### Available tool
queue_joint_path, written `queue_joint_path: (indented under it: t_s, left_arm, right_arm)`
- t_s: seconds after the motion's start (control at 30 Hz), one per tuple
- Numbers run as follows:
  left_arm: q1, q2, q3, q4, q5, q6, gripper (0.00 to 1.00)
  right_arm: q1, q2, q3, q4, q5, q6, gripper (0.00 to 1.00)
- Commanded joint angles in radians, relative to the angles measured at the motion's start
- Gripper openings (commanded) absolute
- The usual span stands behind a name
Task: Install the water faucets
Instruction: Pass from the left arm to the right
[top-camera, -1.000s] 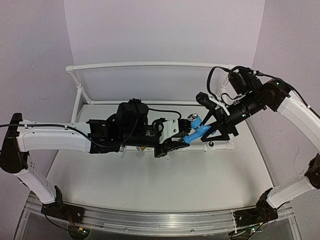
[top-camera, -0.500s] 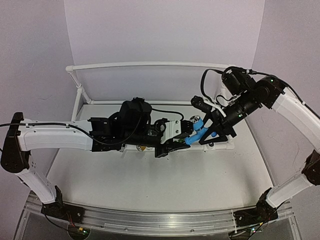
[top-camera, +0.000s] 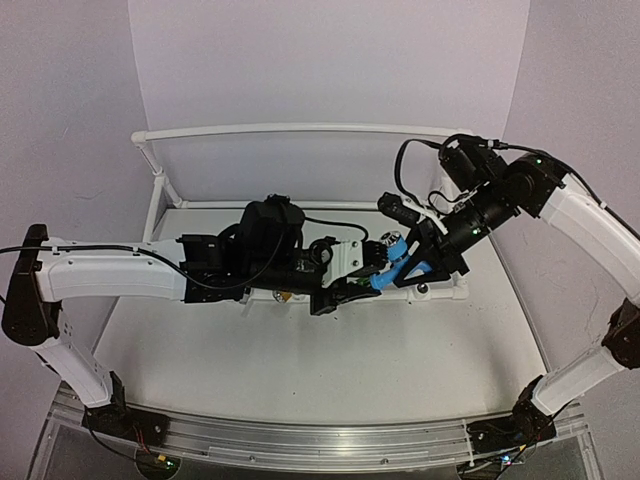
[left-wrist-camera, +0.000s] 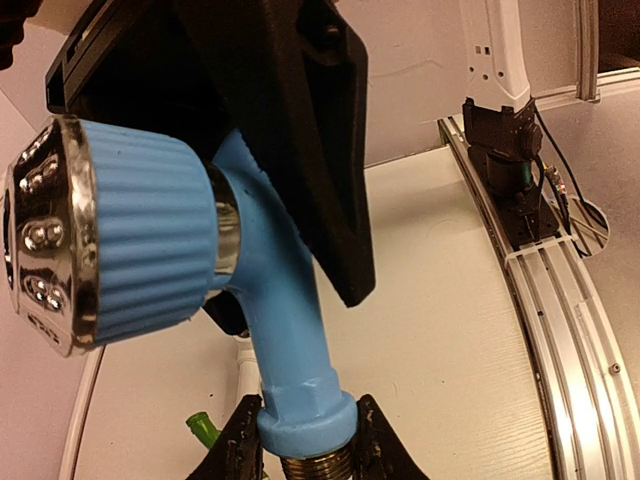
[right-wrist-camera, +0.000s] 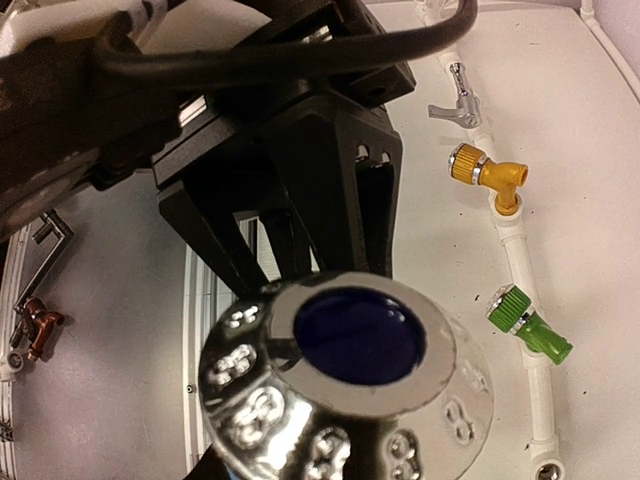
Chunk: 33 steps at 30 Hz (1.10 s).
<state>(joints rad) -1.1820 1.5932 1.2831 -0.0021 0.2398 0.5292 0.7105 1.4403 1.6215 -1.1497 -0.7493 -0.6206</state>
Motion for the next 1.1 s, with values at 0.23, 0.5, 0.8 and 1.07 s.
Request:
queue_joint_path:
  t_s: [0.23, 0.5, 0.8, 1.07]
  left_arm:
    - [-0.008, 0.006, 0.055, 0.019, -0.038, 0.024, 0.13]
    - [-0.003, -0.103, -0.104, 0.142, -0.153, -0.166, 0.97]
    - [0.168, -0.179, -0.146, 0.061, -0.125, -0.645, 1.0]
    - [0.183, -0.162, -0.129, -0.016, -0.183, -0.758, 1.0]
  right_arm:
    - [0.006, -0.01, 0.012, 0.024, 0.009, 0.033, 0.0]
    - [0.002, -0.1, -0.095, 0.116, 0.318, -0.008, 0.0]
    - [0.0, -0.152, -0.388, 0.371, 0.794, -0.303, 0.0]
    - [-0.071, 0.005, -0.454, 0.511, 0.936, -0.429, 0.0]
